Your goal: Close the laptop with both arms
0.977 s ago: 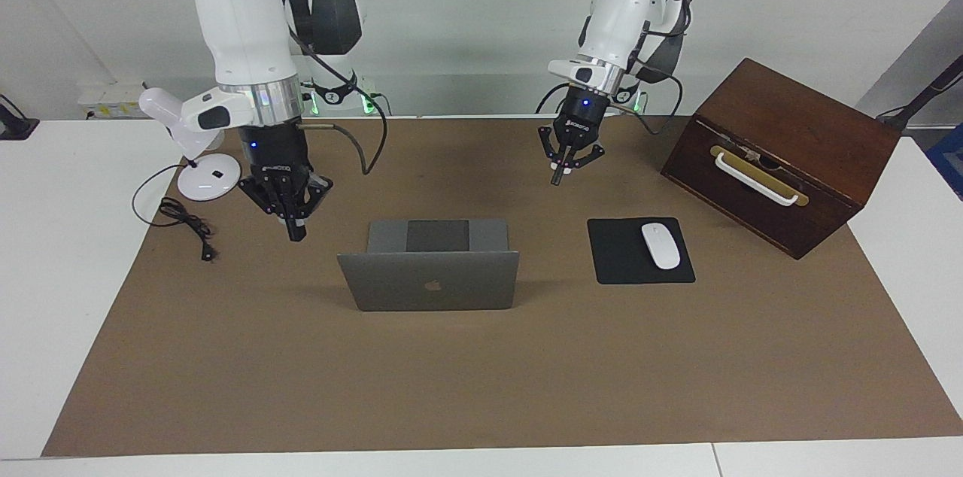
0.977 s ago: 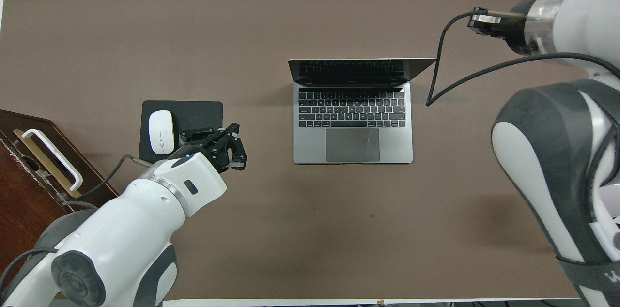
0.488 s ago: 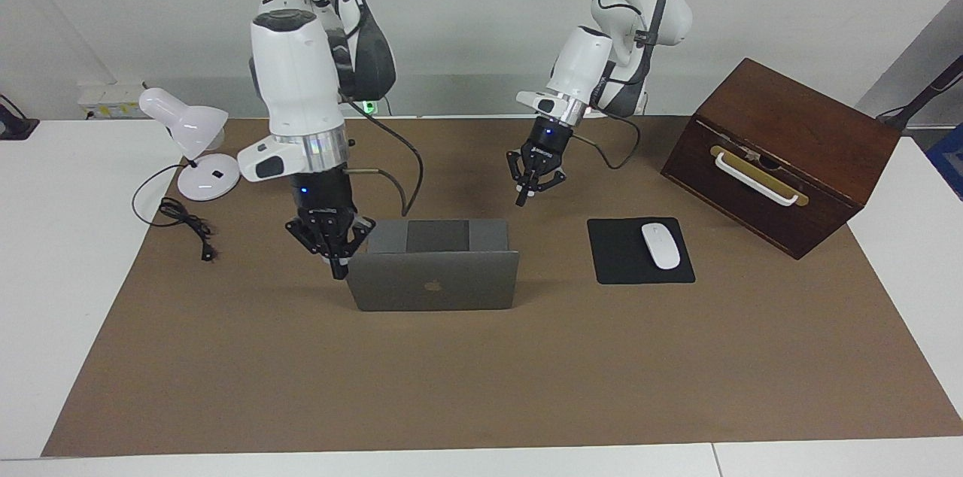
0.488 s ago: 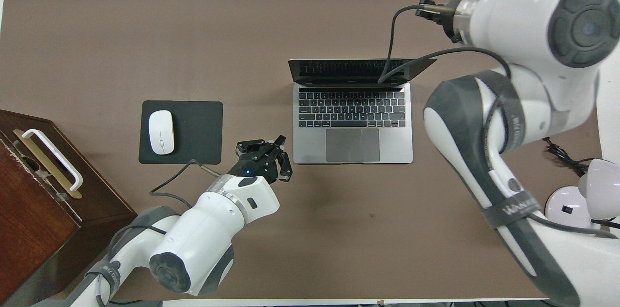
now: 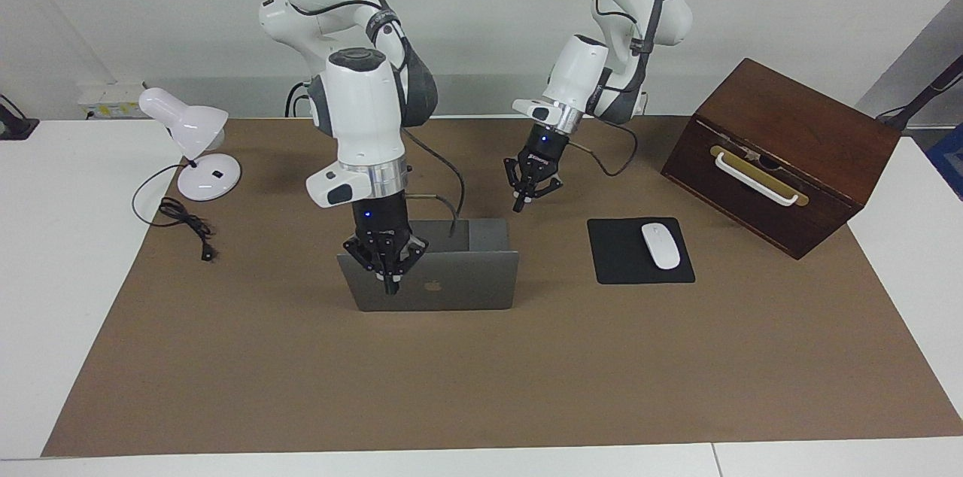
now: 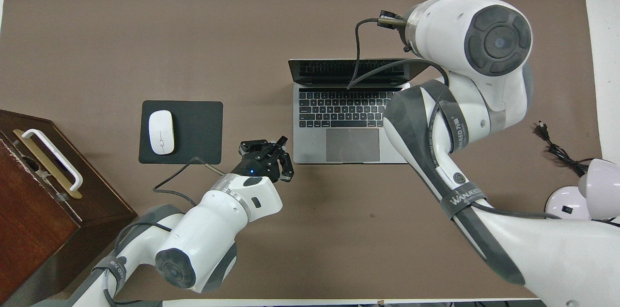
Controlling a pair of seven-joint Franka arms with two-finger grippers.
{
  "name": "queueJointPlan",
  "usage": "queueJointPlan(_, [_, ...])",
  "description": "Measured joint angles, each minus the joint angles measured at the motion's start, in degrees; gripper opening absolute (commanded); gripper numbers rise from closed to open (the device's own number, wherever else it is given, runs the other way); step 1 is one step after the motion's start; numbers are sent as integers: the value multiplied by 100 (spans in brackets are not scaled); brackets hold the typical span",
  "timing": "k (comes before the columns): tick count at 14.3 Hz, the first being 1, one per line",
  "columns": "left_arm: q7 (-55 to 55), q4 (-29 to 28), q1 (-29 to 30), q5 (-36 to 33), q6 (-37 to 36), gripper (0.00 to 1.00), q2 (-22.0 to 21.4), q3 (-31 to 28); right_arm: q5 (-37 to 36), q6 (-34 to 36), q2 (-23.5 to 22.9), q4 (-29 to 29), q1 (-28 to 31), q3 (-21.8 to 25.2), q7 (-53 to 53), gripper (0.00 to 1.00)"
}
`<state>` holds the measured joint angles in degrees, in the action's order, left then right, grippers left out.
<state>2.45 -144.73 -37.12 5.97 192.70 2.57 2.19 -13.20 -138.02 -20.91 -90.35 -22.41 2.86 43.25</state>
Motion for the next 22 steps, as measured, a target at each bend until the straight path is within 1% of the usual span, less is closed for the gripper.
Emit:
queueJointPlan(5, [13, 244, -35, -1, 298, 0, 560, 2, -105, 31, -56, -2, 32, 32, 109, 0])
queueJointPlan(8, [24, 384, -86, -2, 507, 0, 890, 2, -104, 189, -114, -35, 34, 54, 109, 0])
queueJointPlan(10, [27, 440, -134, -2, 568, 0, 1049, -1, -15, 375, -119, -45, 35, 54, 113, 0])
queueJointPlan(12, [34, 479, -195, -2, 610, 0, 1210, 0, 229, 583, -119, -45, 35, 54, 113, 0])
queueJointPlan(15, [127, 503, -259, -2, 666, 0, 1342, -1, 558, 1009, -110, -31, 35, 54, 113, 0])
queueJointPlan(19, [360, 485, -263, -2, 666, 0, 1403, -4, 586, 1972, 5, 0, 25, 11, 50, 0])
queueJointPlan(22, [558, 423, -264, -2, 666, 0, 1429, -9, 766, 2383, 68, 0, 27, -3, -144, 0])
